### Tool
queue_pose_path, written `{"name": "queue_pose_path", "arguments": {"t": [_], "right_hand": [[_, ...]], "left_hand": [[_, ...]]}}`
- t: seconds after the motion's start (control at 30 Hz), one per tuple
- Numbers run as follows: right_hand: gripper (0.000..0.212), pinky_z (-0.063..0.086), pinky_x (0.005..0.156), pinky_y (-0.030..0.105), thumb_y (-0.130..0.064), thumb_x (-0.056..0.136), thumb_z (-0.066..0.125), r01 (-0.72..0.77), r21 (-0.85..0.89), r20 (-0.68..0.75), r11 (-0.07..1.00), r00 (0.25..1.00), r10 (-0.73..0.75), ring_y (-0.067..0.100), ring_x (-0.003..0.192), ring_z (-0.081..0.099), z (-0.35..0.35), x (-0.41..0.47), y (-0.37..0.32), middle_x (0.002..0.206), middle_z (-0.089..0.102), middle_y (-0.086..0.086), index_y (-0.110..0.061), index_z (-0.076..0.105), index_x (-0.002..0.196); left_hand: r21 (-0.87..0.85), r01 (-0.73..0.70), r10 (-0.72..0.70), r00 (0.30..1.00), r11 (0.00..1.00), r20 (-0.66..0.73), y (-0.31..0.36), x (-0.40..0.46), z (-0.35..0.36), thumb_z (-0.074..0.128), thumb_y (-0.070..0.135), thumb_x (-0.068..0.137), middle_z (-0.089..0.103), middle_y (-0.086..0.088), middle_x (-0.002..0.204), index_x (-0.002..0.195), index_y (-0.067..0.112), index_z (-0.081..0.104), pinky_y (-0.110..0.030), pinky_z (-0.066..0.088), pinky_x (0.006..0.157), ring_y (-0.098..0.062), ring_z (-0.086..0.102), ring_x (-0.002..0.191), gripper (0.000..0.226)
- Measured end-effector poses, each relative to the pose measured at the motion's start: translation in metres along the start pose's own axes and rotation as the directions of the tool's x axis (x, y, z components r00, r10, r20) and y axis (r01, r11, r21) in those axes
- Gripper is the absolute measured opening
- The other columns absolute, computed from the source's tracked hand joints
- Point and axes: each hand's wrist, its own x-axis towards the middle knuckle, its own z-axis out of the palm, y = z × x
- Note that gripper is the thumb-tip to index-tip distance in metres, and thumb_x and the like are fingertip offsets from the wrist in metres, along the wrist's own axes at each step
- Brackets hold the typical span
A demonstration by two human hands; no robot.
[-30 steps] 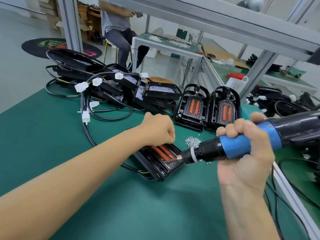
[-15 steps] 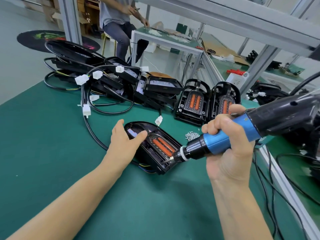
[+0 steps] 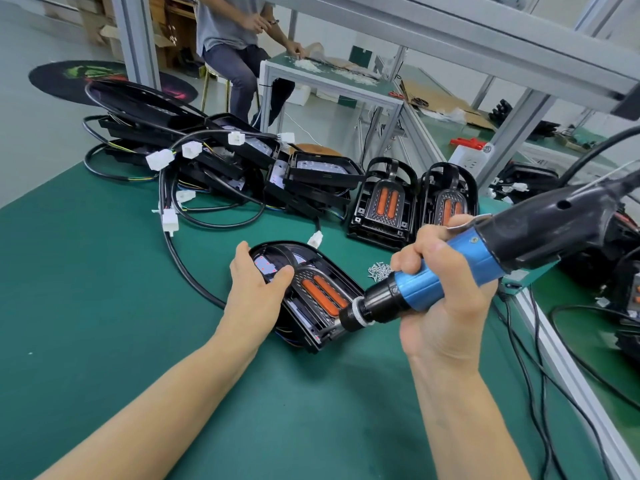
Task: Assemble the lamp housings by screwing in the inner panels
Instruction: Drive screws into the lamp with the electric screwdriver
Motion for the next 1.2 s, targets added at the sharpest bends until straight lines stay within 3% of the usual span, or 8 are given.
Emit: {"name": "queue_pose_path", "arguments": {"t": [0.1, 0.27, 0.43, 0.6, 0.8, 1.0, 1.2], "right_hand": [[0.025, 0.044, 0.057, 0.026, 0.003, 0.079, 0.049, 0.017, 0.02, -0.009, 1.0, 1.0, -0.017, 0.012, 0.05, 0.05, 0.001, 0.0, -0.002, 0.063, 0.051, -0.006, -0.018, 0.044, 0.091], [0.025, 0.043, 0.056, 0.027, 0.003, 0.079, 0.05, 0.018, 0.029, 0.001, 0.999, 1.0, -0.018, 0.012, 0.049, 0.05, 0.003, 0.001, 0.0, 0.063, 0.052, -0.006, -0.019, 0.045, 0.091], [0.028, 0.044, 0.058, 0.028, -0.003, 0.072, 0.06, -0.002, 0.005, 0.029, 1.0, 1.0, 0.002, 0.013, 0.051, 0.049, 0.005, 0.0, 0.003, 0.063, 0.053, -0.005, -0.02, 0.048, 0.09], [0.019, 0.043, 0.059, 0.029, -0.013, 0.072, 0.06, 0.039, -0.059, 0.093, 0.998, 0.995, -0.033, 0.013, 0.053, 0.051, 0.008, 0.0, 0.002, 0.062, 0.053, -0.009, -0.032, 0.062, 0.069], [0.035, 0.043, 0.059, 0.031, 0.001, 0.076, 0.054, 0.018, -0.11, 0.095, 0.994, 0.995, -0.008, 0.016, 0.053, 0.05, 0.01, -0.002, 0.001, 0.059, 0.053, -0.01, -0.031, 0.061, 0.064], [0.023, 0.044, 0.062, 0.028, -0.013, 0.075, 0.064, 0.028, -0.042, 0.04, 0.999, 0.999, -0.027, 0.013, 0.057, 0.052, 0.006, -0.002, -0.005, 0.065, 0.056, -0.011, -0.035, 0.06, 0.08], [0.027, 0.047, 0.06, 0.024, -0.005, 0.086, 0.058, 0.121, -0.094, -0.181, 0.988, 0.974, -0.136, 0.009, 0.054, 0.054, -0.022, 0.011, -0.042, 0.073, 0.052, -0.006, -0.017, 0.044, 0.105]], "left_hand": [[0.013, -0.001, 0.002, 1.0, 1.0, -0.011, -0.002, 0.0, 0.001, 0.057, 0.033, 0.093, 0.019, 0.009, 0.155, 0.152, 0.026, 0.007, -0.03, 0.027, 0.106, -0.007, 0.034, 0.125, 0.078], [0.035, -0.002, 0.002, 1.0, 0.999, -0.025, -0.002, 0.001, 0.002, 0.056, 0.034, 0.093, 0.017, 0.01, 0.156, 0.152, 0.026, 0.007, -0.03, 0.027, 0.105, -0.011, 0.033, 0.132, 0.077], [0.04, -0.008, 0.008, 1.0, 0.999, -0.016, -0.004, 0.001, 0.002, 0.056, 0.032, 0.093, 0.018, 0.01, 0.155, 0.152, 0.026, 0.007, -0.028, 0.027, 0.1, -0.005, 0.033, 0.117, 0.077], [0.029, -0.007, 0.008, 1.0, 1.0, -0.006, -0.004, 0.001, 0.001, 0.057, 0.03, 0.093, 0.019, 0.009, 0.155, 0.152, 0.025, 0.008, -0.029, 0.028, 0.102, -0.007, 0.035, 0.12, 0.076], [0.018, -0.021, 0.021, 1.0, 1.0, -0.006, -0.006, 0.001, 0.001, 0.058, 0.027, 0.093, 0.024, 0.008, 0.152, 0.152, 0.024, 0.01, -0.027, 0.029, 0.098, -0.006, 0.038, 0.114, 0.076], [0.008, -0.022, 0.022, 1.0, 1.0, -0.007, -0.006, 0.002, 0.0, 0.06, 0.027, 0.092, 0.027, 0.007, 0.151, 0.152, 0.024, 0.011, -0.034, 0.033, 0.107, -0.01, 0.041, 0.121, 0.078], [-0.014, -0.026, 0.026, 1.0, 1.0, -0.006, -0.004, 0.001, -0.002, 0.064, 0.023, 0.09, 0.035, 0.005, 0.146, 0.151, 0.023, 0.015, -0.041, 0.033, 0.11, -0.016, 0.043, 0.126, 0.078]]}}
